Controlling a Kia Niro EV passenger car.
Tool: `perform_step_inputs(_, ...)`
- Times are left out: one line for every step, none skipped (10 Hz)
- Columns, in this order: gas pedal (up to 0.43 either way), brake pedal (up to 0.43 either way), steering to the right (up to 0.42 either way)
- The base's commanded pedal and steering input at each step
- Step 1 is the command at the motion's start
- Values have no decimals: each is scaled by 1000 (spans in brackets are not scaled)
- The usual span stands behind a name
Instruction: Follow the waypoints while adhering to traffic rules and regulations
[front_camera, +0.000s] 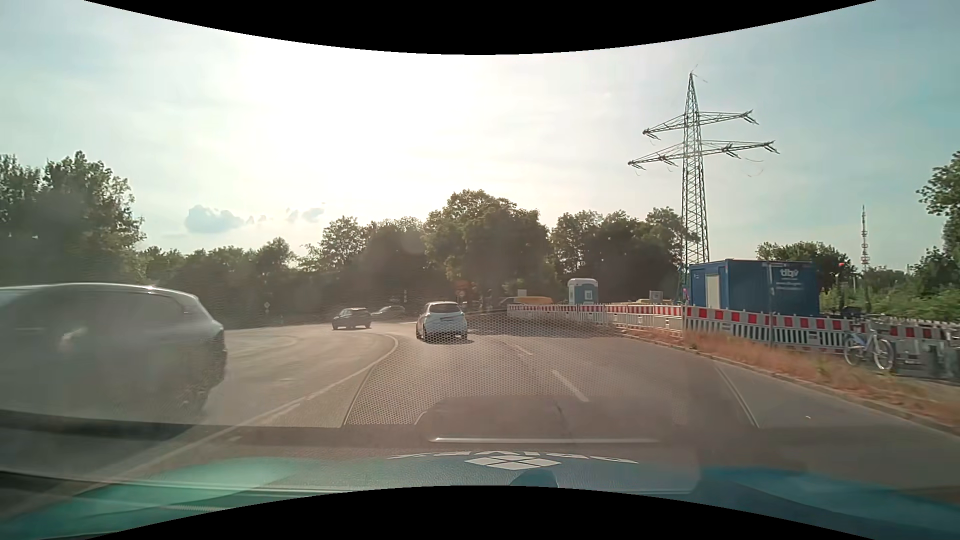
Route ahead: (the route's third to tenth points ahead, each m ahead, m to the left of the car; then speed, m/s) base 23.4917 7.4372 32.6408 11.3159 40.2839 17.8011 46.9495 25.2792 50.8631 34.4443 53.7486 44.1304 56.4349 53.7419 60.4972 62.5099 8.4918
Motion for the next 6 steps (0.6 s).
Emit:
perform_step_inputs(157, 0, -39)
perform_step_inputs(157, 0, -33)
perform_step_inputs(150, 0, -33)
perform_step_inputs(150, 0, -33)
perform_step_inputs(150, 0, -31)
perform_step_inputs(150, 0, -31)
